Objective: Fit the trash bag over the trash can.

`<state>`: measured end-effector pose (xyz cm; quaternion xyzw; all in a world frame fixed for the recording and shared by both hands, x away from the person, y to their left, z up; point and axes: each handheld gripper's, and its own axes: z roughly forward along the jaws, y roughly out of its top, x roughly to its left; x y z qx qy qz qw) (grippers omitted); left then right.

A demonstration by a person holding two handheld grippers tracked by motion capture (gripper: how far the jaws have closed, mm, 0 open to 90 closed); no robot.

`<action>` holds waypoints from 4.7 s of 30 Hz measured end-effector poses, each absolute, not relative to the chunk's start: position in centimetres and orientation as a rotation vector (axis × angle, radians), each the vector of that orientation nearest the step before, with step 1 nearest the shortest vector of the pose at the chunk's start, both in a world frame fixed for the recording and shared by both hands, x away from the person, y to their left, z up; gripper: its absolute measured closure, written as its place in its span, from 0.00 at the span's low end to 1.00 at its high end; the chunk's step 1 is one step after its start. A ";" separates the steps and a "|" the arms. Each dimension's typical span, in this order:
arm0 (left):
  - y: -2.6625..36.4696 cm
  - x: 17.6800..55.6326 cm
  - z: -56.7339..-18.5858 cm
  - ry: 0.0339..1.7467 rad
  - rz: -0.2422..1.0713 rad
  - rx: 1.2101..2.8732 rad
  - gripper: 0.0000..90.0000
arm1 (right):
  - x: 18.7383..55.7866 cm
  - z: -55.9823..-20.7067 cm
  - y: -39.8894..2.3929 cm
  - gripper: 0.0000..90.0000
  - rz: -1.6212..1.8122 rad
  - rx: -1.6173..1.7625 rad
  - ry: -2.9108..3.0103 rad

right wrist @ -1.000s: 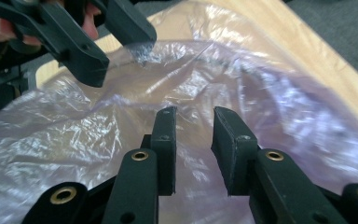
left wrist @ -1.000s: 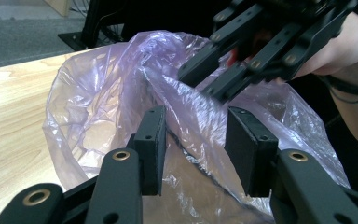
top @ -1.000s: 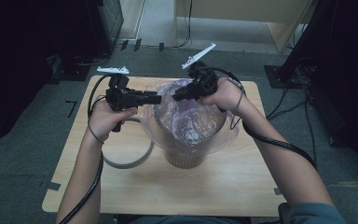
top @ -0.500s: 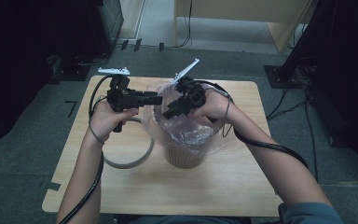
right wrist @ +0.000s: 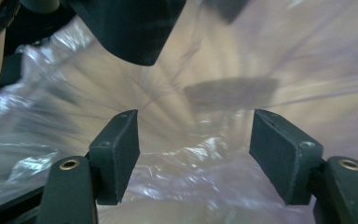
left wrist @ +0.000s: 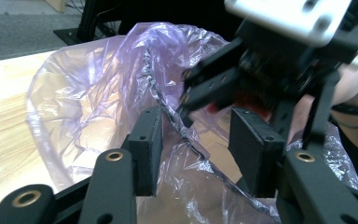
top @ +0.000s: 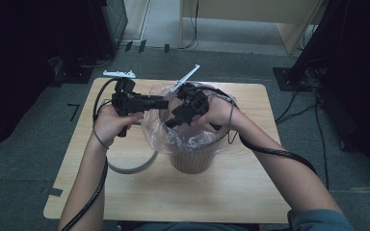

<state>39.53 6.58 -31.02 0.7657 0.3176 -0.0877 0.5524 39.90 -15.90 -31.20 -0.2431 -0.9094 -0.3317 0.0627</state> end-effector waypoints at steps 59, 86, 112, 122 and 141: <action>6.7 39.3 -30.7 0.779 -0.171 1.798 0.69 | 36.5 -27.8 -19.2 0.85 -0.901 -0.568 -2.909; 6.3 39.3 -30.7 0.794 -0.131 1.812 0.71 | 41.8 -27.3 -19.1 0.82 -0.979 -1.157 -2.767; 6.7 39.4 -30.7 0.792 -0.090 1.792 0.59 | 42.2 -29.4 -18.6 0.62 -0.972 -1.124 -2.782; 6.4 39.3 -30.8 0.781 -0.090 1.806 0.59 | 40.8 -31.2 -17.1 0.80 -0.845 -1.048 -2.764; 6.4 39.3 -30.8 0.779 -0.091 1.805 0.60 | 40.0 -30.4 -17.0 0.77 -0.917 -0.935 -2.815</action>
